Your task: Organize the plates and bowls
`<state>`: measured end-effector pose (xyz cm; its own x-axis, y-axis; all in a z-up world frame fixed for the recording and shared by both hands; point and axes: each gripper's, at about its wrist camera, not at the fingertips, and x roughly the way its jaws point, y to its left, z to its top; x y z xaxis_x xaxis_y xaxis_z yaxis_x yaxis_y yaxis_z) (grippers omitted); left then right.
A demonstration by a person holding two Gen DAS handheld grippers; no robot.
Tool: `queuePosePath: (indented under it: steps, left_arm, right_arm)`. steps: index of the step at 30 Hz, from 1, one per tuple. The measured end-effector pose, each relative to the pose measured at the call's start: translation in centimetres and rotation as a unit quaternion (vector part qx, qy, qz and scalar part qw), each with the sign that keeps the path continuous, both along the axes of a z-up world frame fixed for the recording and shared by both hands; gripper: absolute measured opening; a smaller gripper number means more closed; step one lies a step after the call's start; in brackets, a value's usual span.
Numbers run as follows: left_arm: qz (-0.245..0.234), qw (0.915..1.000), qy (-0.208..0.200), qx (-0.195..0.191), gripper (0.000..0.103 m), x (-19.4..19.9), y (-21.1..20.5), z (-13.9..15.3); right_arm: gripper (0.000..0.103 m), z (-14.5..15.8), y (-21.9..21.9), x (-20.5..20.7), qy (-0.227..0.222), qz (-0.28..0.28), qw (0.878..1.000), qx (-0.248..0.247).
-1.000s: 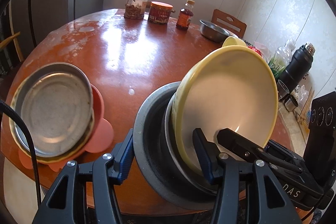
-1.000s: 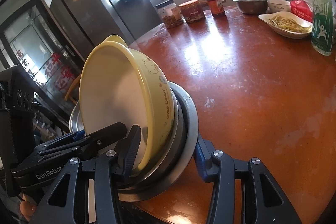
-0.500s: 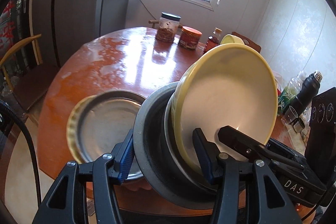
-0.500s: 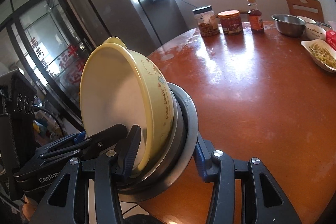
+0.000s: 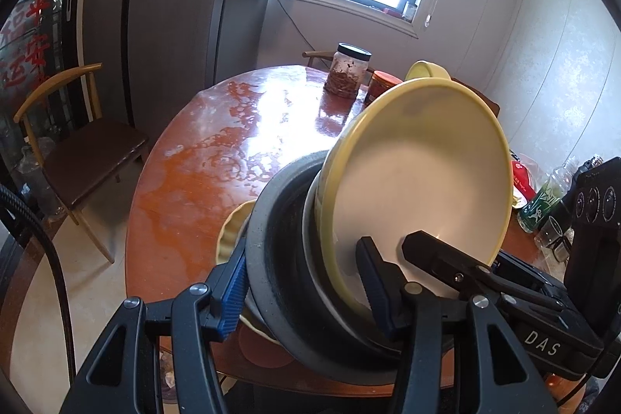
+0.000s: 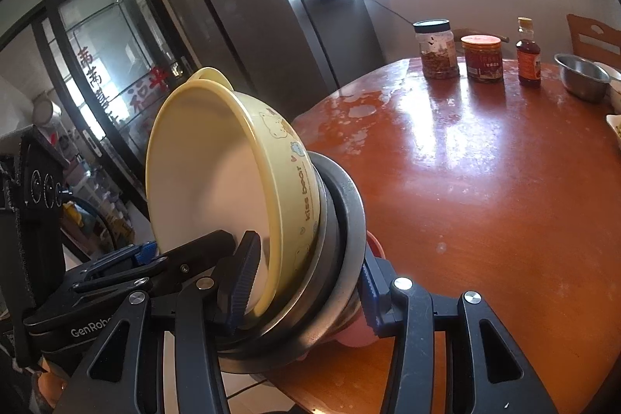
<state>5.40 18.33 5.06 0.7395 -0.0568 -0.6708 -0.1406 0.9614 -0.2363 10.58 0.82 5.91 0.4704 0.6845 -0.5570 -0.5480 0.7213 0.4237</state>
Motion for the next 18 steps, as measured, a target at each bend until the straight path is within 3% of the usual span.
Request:
queuePosePath:
  steps: [9, 18]
  left_arm:
    - [0.008, 0.9994, 0.023, -0.023, 0.053, 0.7, 1.5, -2.9]
    - [0.017, 0.9993, 0.031, -0.015, 0.053, 1.4, 1.6, -3.8]
  right_arm:
    - [0.049, -2.5, 1.5, 0.9, 0.015, 0.008, 1.000, -0.014]
    - [0.049, -3.7, 2.0, 1.4, 0.026, 0.011, 0.999, -0.014]
